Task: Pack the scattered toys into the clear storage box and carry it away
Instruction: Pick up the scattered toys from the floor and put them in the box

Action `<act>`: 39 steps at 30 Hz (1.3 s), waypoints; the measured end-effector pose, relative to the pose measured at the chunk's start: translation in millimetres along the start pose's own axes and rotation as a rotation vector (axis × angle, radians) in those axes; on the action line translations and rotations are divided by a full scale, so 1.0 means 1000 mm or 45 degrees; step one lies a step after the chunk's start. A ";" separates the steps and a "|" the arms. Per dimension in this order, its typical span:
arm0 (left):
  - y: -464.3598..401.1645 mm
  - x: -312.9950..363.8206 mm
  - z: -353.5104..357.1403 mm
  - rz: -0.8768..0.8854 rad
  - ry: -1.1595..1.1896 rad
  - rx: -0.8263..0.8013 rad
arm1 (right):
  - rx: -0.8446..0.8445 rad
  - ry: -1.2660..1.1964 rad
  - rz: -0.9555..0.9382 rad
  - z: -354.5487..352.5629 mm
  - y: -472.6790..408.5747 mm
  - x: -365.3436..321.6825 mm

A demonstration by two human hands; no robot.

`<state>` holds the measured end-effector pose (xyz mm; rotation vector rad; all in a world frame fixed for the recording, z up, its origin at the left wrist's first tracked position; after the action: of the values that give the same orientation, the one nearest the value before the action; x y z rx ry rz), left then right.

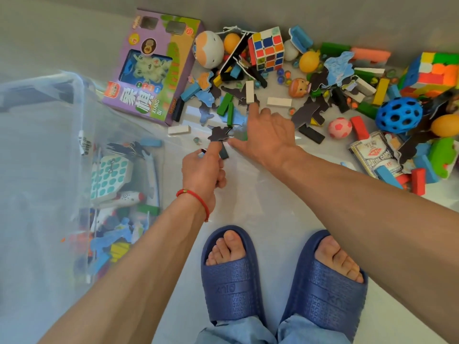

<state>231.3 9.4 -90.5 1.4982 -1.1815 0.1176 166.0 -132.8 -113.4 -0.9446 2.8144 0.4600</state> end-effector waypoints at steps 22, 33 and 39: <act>0.163 0.030 -0.129 -0.231 0.766 -0.460 | -0.494 -1.412 0.568 -0.096 0.061 0.020; 0.191 0.027 -0.305 -0.151 1.057 -0.071 | -1.325 -1.407 -0.075 -0.210 0.175 -0.241; 0.205 0.036 -0.326 0.075 0.985 0.112 | -1.287 -1.478 0.103 -0.210 0.170 -0.244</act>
<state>273.6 281.8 181.0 1.3019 -0.5927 0.7277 249.3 64.5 180.2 -0.3608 1.4638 1.7874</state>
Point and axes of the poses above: each hand's wrist, its own y-axis away from the middle knuckle, its own z-axis out of the palm, x = y × z, the point moved 5 cm from there along -y, towards the middle knuckle, and after that the axes turned 2 degrees about x, right-handed, at the moved point
